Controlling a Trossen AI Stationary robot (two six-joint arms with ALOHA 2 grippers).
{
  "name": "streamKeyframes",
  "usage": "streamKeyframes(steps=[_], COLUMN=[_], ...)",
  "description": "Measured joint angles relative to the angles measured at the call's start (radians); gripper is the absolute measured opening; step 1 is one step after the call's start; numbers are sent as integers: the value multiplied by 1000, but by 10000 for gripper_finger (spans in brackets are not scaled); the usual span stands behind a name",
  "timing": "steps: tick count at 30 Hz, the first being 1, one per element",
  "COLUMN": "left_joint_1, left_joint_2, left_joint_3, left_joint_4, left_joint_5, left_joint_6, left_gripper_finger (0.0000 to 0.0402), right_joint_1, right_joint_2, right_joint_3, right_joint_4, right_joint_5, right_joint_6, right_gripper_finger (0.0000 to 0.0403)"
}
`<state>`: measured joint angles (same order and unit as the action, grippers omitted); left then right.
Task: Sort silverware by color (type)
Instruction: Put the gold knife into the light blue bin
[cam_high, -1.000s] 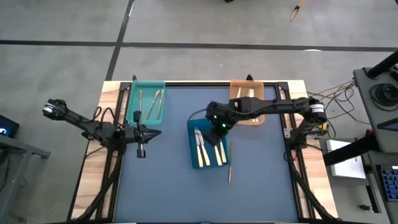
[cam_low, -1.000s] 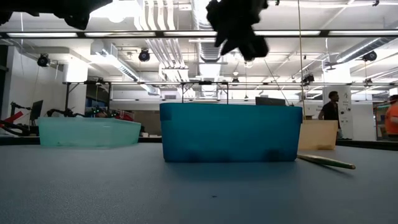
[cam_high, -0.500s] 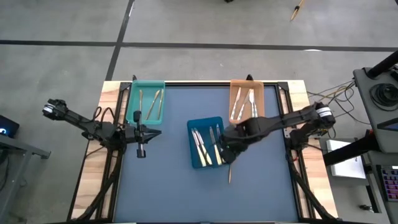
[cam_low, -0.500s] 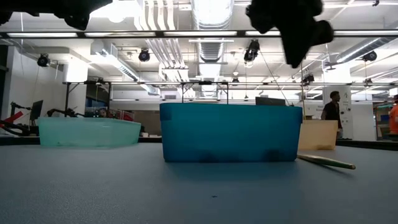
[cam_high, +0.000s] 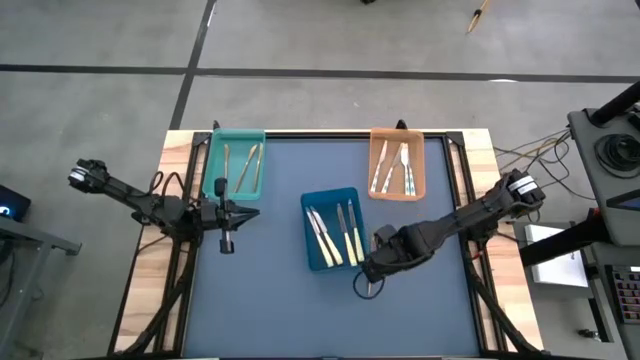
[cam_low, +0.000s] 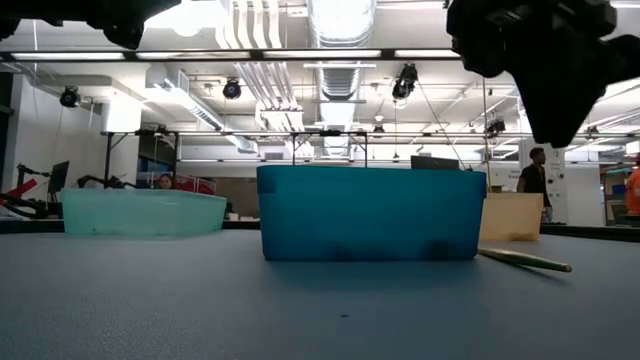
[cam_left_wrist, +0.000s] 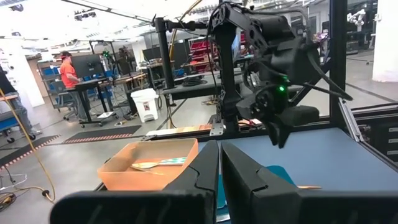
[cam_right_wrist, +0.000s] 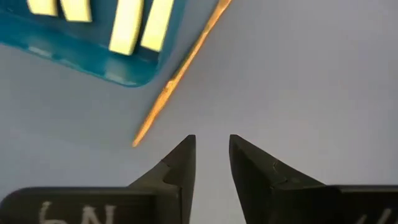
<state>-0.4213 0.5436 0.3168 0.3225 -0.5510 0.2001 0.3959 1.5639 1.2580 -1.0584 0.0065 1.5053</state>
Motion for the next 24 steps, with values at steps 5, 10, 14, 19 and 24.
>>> streamKeyframes(steps=[5,10,14,19,24], left_joint_1=[0,0,0,0,0], left_joint_2=[-1,-1,0,4,4], left_joint_3=[0,4,12,12,12], left_joint_4=[1,1,0,-1,-2], left_joint_5=[0,0,0,1,1], left_joint_6=[0,0,-3,-4,-10], left_gripper_finger=[0,0,0,0,0], right_joint_1=[35,83,119,152,152], right_joint_2=[3,9,41,126,194], right_joint_3=[-47,-81,-101,-81,-41], right_joint_4=[88,191,260,283,281], right_joint_5=[45,121,136,138,170], right_joint_6=[64,133,177,224,207], right_gripper_finger=[135,166,168,167,167])
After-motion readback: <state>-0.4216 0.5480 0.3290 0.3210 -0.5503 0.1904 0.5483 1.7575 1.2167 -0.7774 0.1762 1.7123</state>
